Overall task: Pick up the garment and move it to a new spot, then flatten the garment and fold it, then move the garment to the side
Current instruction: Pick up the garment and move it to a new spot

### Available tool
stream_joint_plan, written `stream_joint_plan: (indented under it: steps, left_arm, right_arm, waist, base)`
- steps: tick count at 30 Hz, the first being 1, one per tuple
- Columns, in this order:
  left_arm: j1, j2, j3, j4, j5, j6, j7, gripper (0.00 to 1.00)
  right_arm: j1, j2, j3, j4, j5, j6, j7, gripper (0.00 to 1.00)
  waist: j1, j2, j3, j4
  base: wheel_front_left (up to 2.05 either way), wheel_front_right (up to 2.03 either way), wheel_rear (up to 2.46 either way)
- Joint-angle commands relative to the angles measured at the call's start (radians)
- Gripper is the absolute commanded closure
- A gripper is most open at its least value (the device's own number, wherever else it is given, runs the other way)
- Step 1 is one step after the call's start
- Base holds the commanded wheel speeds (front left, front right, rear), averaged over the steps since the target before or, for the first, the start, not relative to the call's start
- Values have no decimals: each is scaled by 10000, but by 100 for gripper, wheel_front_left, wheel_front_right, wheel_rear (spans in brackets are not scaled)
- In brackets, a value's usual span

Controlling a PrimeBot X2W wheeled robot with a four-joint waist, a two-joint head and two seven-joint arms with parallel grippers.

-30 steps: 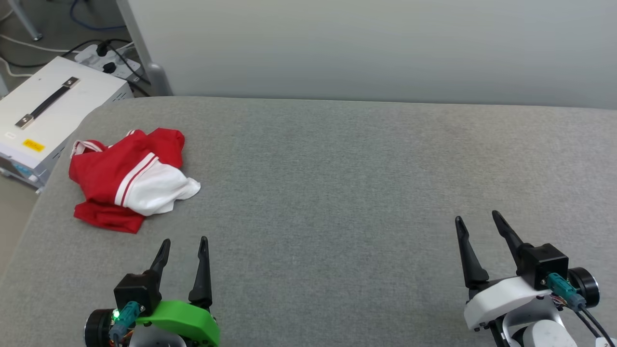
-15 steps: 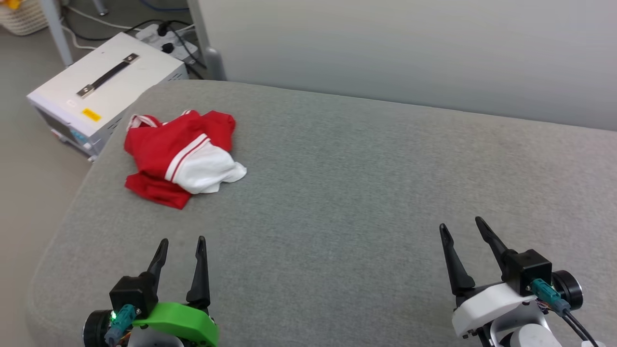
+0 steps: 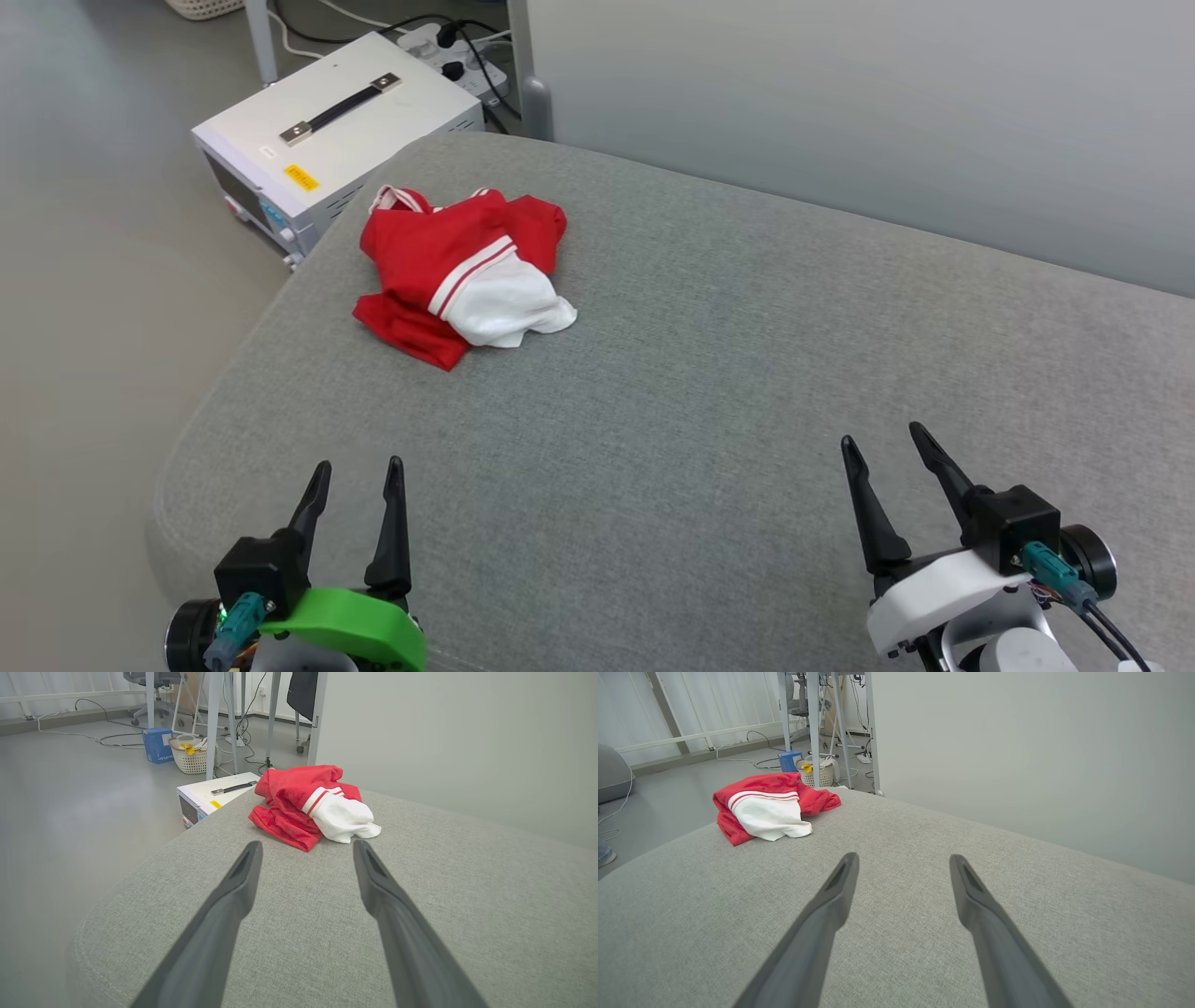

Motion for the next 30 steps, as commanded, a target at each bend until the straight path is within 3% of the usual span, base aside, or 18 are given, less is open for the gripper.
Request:
stream_joint_plan:
  steps: [1, 10, 20, 26, 30]
  left_arm:
    - [-125, -47, 35, -32, -51, -29, -59, 0]
    - [-115, -47, 192, -133, -63, -29, -59, 0]
    - [-479, 75, 166, 147, -343, -29, -59, 0]
    - [-2055, 1130, -525, 1009, -1080, -29, -59, 0]
    - [-3686, 2326, -1543, 1973, -1915, -29, 662, 0]
  right_arm:
    - [-201, -20, -10, 22, 69, -9, -91, 0]
    - [-218, -20, 27, 28, 114, -9, -91, 0]
    - [-512, -20, 72, -90, -46, -9, -91, 0]
    - [-961, -20, -122, -329, -439, -9, -91, 0]
    - [-1286, -20, -186, -422, -602, -9, -91, 0]
  waist:
    - [0, 111, 26, 200]
    - [0, 111, 48, 295]
    - [0, 111, 606, -316]
    - [0, 111, 1712, -1017]
    - [0, 111, 2518, -1474]
  base:
    - [0, 0, 0]
    - [0, 0, 0]
    - [0, 0, 0]
    - [0, 0, 0]
    - [0, 0, 0]
